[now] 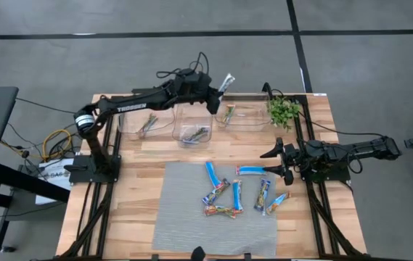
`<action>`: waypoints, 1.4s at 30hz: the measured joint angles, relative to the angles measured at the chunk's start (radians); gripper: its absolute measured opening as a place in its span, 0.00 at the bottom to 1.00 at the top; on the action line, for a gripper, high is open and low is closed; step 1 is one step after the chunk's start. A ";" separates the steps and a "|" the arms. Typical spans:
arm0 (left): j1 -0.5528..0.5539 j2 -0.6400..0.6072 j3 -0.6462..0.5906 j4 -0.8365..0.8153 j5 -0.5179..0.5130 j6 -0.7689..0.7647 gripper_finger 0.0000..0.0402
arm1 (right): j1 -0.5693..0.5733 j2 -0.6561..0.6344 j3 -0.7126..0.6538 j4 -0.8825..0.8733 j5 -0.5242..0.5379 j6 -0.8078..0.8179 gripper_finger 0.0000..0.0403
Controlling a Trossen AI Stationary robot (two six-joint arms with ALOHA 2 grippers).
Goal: Pick and place Granola Bars by type
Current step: Put the left yellow granola bar into the right transparent bin, then put the top left red granola bar into the left transparent bin
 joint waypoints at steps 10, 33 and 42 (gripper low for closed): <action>-0.014 0.241 0.347 -0.278 0.052 0.154 0.08 | 0.000 0.000 0.000 0.000 0.000 0.000 0.59; -0.034 0.437 0.616 -0.604 -0.019 0.384 0.23 | 0.000 0.000 0.000 0.000 0.000 0.000 0.59; -0.035 0.436 0.616 -0.599 -0.021 0.366 0.38 | 0.000 0.000 0.000 0.000 0.000 0.000 0.59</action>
